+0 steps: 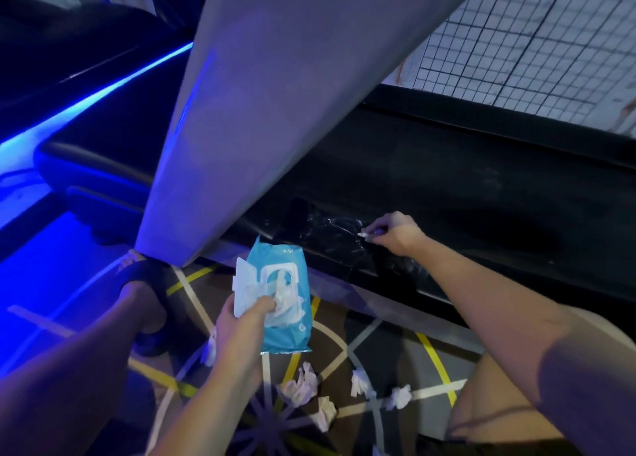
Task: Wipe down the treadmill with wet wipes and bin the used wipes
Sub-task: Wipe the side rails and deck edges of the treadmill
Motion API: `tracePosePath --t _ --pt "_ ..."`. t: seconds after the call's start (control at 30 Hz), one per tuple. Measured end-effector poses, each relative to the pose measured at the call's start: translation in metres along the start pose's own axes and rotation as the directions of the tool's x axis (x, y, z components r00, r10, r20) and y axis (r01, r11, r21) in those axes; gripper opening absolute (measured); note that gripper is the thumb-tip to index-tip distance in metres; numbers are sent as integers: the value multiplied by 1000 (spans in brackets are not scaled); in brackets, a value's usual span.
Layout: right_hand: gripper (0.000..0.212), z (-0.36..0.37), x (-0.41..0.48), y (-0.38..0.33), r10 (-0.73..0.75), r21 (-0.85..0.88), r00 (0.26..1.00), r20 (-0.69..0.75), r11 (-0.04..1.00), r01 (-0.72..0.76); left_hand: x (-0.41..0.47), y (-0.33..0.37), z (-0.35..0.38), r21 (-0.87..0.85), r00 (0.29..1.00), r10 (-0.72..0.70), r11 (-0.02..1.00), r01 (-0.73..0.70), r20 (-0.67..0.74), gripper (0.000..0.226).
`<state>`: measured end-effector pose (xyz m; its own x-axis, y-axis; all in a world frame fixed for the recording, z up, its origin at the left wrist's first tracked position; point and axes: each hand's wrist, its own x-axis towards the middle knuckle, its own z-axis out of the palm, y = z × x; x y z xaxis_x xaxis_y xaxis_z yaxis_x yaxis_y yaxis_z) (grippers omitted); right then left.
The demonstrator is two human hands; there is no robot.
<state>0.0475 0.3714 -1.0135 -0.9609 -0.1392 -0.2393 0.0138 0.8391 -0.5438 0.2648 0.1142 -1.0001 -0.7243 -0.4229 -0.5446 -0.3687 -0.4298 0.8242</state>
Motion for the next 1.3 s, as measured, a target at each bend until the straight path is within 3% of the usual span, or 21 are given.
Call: tracePosePath --t 0.1,0.2,0.3,0.37,0.43,0.57,0.67,0.77,0.87,0.97,1.03,1.17,1.3 --pt "16 -4 -9 -21 -123 0 958 260 992 128 2 3 -2 -18 1000 -5 1000 5 -11 41" --pt "13 -20 -8 -22 -78 -115 920 384 985 131 4 2 -2 -19 1000 -8 1000 8 -10 41" --pt "5 -25 1 -10 62 -234 978 199 972 -14 4 1 -1 -12 1000 -11 1000 11 0 41" --pt "6 -18 9 -4 111 -205 994 20 973 -105 3 0 -2 -9 1000 -10 1000 10 6 40" --pt "14 -5 14 -3 128 -135 990 -64 982 -136 3 0 -3 -2 1000 -14 1000 14 10 40" --pt "20 13 10 -15 -9 -90 1000 -26 996 7 6 1 -5 14 1000 -12 1000 12 -2 40" --pt "16 4 0 -25 -120 -71 982 145 989 131 7 3 -7 4 1000 -13 1000 13 -19 40" --pt "15 -15 -1 -27 -35 -157 946 324 984 90 9 2 -7 -11 999 -16 1000 15 -32 44" --pt "6 -21 9 -22 64 -251 968 242 968 -1 10 1 -4 -2 1000 -4 1000 4 -24 46" --pt "11 -3 21 -20 65 -189 998 -14 980 -66 8 1 0 -9 1000 -18 1000 18 -1 45" --pt "16 8 26 -20 47 -110 994 -103 992 -58 7 2 1 -15 1000 -23 1000 23 4 43" --pt "10 21 25 -32 -49 -16 998 -46 999 48 9 5 -4 -8 1000 -18 1000 18 -4 43" --pt "9 18 6 -49 -187 -48 964 187 979 199 11 7 -11 -25 999 -27 999 26 -25 41"
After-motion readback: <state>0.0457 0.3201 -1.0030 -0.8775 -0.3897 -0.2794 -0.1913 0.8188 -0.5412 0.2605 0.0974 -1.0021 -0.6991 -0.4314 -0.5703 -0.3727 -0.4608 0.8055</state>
